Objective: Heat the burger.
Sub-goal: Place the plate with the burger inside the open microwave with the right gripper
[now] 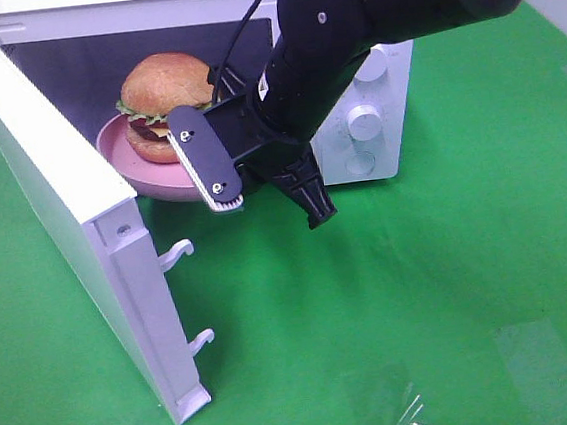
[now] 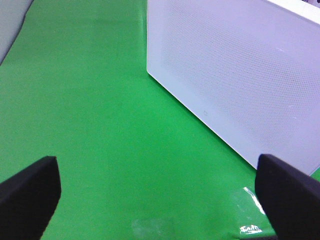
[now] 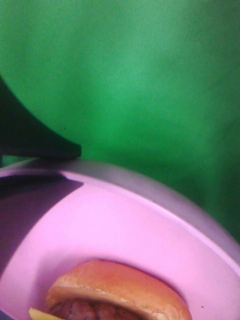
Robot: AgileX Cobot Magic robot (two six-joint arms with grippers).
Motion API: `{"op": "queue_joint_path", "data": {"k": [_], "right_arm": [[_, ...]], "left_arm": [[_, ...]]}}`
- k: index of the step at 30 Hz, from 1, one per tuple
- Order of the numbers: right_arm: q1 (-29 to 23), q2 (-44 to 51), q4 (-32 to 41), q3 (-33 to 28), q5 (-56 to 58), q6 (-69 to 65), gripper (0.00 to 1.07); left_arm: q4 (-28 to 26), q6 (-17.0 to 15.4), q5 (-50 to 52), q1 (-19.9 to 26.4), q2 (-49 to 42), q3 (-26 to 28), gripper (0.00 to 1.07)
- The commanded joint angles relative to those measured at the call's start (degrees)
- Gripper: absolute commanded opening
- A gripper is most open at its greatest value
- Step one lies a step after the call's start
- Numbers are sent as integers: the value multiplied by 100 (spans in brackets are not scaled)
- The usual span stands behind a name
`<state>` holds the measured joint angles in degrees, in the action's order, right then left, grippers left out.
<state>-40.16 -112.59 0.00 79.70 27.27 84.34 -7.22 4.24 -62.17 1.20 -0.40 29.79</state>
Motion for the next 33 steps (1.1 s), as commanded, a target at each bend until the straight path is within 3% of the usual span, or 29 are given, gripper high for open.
{"op": "queue_joint_path", "data": {"k": [1, 14, 33], "right_arm": [[17, -6, -149, 218, -246, -143, 0], [29, -413, -831, 854, -275, -773, 0], [166, -1094, -1129, 1662, -264, -1014, 0]], "left_arm": [[-6, 0, 80, -29, -86, -23, 98], [-6, 0, 80, -29, -86, -23, 98], [-6, 0, 80, -29, -86, -23, 98]]}}
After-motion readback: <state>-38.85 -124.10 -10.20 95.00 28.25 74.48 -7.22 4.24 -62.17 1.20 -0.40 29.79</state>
